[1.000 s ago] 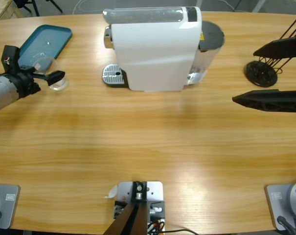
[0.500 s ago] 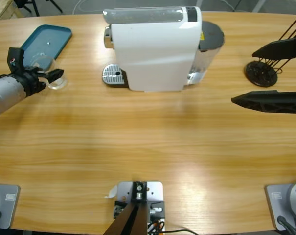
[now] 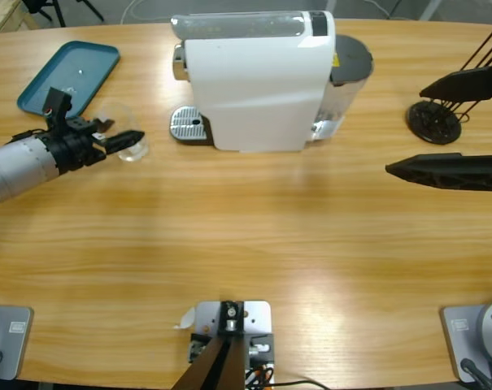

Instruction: Pour coffee

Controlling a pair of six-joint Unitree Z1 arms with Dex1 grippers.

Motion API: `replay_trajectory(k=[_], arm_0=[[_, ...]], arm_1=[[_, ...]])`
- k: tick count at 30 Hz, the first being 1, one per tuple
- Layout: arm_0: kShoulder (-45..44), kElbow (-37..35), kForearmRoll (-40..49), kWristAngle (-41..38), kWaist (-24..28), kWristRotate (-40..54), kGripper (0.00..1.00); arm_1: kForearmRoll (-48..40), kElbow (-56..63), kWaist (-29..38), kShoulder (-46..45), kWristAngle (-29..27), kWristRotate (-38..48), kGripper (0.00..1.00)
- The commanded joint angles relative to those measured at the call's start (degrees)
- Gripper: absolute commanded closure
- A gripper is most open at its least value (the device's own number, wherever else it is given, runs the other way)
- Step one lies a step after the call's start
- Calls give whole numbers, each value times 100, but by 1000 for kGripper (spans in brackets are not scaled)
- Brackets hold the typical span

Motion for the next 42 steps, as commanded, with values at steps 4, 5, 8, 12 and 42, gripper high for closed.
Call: replay_trajectory(k=[4, 5, 8, 12, 42], arm_0=[[231, -978, 407, -270, 78, 42, 998], [261, -1117, 534, -291, 134, 37, 998], [-54, -1697, 1664, -454, 359, 44, 992], [-629, -2587, 3473, -498, 623, 186, 989], [-894, -3519, 5624, -660, -557, 1232, 989]], arm_1=[[243, 286, -61, -405, 73, 51, 3], [283, 272, -61, -438, 71, 44, 4], [391, 309, -85, -535, 55, -10, 4], [338, 310, -142, -481, 71, -51, 2], [480, 479, -149, -709, 77, -70, 4]])
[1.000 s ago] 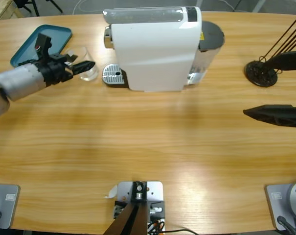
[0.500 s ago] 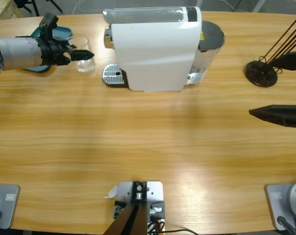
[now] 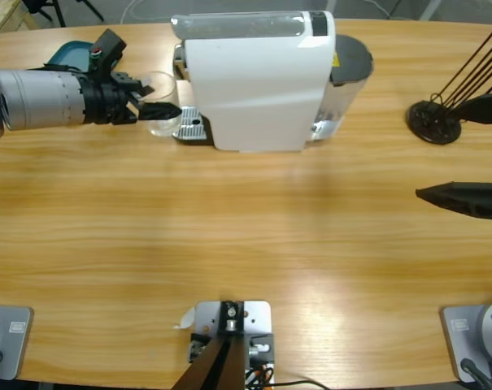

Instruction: Pour coffee

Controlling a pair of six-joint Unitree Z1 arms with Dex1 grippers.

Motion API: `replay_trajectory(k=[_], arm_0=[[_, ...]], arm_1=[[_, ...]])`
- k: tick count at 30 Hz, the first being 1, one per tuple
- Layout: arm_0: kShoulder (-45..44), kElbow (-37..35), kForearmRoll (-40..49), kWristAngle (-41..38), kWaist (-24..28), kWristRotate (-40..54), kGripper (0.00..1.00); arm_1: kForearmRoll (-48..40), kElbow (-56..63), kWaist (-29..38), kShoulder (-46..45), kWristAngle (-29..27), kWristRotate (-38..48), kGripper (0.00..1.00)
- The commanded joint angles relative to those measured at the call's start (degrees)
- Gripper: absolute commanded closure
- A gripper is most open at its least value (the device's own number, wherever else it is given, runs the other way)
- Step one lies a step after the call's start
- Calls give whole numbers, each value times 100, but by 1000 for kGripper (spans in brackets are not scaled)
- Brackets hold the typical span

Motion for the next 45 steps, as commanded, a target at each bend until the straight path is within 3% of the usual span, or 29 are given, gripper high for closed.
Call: replay_trajectory(k=[1, 18, 21, 22, 23, 38, 45], arm_0=[[613, -96, -172, -85, -122, 125, 989], [1126, -393, -411, -191, -238, 97, 964], [1105, -360, -402, -147, -259, 97, 254], [1100, -349, -402, -147, -269, 120, 73], [1096, -344, -402, -147, -271, 125, 11], [541, -149, -298, -33, -271, 160, 4], [-208, -235, 843, 73, -215, 160, 4]], arm_1=[[177, 258, -86, -261, 73, -55, 4], [330, 329, -147, -476, 47, -55, 4], [330, 322, -147, -458, 55, -55, 4], [330, 320, -147, -458, 61, -55, 4], [333, 320, -147, -458, 64, -55, 4], [488, 297, -147, -549, 117, -46, 4], [564, 279, -147, -546, 117, -46, 4]])
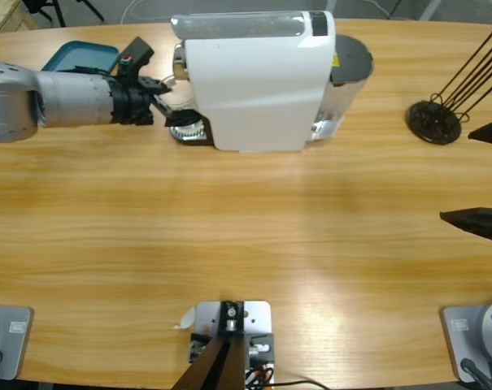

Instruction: Pour coffee

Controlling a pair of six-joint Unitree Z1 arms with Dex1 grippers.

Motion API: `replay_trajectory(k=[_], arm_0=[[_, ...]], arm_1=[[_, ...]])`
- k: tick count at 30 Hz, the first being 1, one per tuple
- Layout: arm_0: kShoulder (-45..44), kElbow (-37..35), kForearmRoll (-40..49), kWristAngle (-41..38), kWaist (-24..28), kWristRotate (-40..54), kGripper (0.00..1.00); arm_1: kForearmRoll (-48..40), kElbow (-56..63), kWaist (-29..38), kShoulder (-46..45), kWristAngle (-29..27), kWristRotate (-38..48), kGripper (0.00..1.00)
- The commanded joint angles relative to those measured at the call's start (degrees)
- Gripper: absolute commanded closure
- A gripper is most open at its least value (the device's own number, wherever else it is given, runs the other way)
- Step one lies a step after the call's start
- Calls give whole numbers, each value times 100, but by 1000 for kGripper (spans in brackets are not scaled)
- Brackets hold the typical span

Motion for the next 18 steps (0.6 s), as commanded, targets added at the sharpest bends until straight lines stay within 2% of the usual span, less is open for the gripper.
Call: replay_trajectory(k=[1, 10, 13, 14, 15, 18], arm_0=[[-823, 54, 1184, 128, -36, 42, 4], [-2150, 283, 2588, -14, 43, -66, 4], [-2426, 341, 2778, 580, -50, -407, 4], [-2555, 279, 2845, 847, -143, -407, 4], [-2592, 195, 2919, 1097, -210, -407, 4], [-2453, -2, 3233, 1571, -284, -509, 1]], arm_1=[[134, 153, -40, -126, 111, -45, 4], [285, 27, -40, 222, 121, 169, 0], [380, -188, -40, 419, 91, 297, 2], [477, -332, -40, 559, 7, 331, 40], [567, -532, -40, 718, -93, 329, 234], [952, -1525, -202, 1451, -299, 83, 951]])
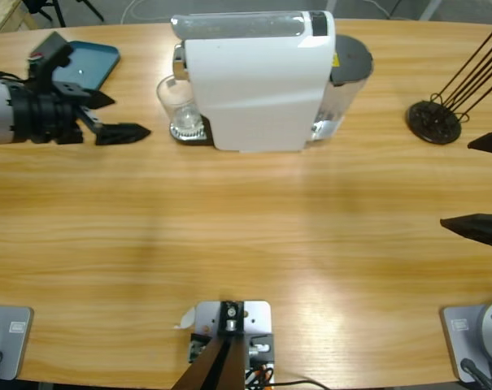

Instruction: Pour coffee

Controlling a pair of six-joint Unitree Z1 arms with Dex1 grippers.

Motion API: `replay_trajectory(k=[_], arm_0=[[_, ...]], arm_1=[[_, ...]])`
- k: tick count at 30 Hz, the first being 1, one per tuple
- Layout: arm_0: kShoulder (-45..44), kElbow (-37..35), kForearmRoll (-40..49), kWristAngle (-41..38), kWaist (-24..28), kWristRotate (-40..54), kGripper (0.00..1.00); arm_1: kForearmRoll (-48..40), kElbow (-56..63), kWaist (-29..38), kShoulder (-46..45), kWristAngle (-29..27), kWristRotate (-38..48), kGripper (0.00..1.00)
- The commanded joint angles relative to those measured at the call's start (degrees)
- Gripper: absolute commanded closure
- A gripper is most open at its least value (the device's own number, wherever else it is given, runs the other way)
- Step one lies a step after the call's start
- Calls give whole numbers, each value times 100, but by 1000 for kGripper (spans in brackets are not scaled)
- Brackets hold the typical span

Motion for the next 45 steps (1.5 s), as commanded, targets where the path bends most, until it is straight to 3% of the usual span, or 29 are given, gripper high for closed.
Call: replay_trajectory(k=[1, 10, 14, 18, 27, 45], arm_0=[[-278, -256, 930, 1164, -315, -268, 0], [-614, -249, 1571, 1073, -394, -408, 4], [-689, -255, 1617, 1075, -308, -436, 7], [-1273, -86, 1594, 1184, -176, -516, 9], [-1695, 83, 1457, 1287, -176, -567, 13], [-1482, 90, 1388, 1268, -174, -549, 13]], arm_1=[[876, -1804, -337, 1599, -318, -192, 1000], [3244, -6258, -726, 4786, -711, -853, 1000], [3638, -7429, -813, 5554, -697, -751, 1000], [3673, -7598, -812, 5823, -738, -714, 1000], [3683, -7756, -782, 6166, -739, -705, 1000], [3743, -8035, -432, 6472, -792, -618, 1000]])
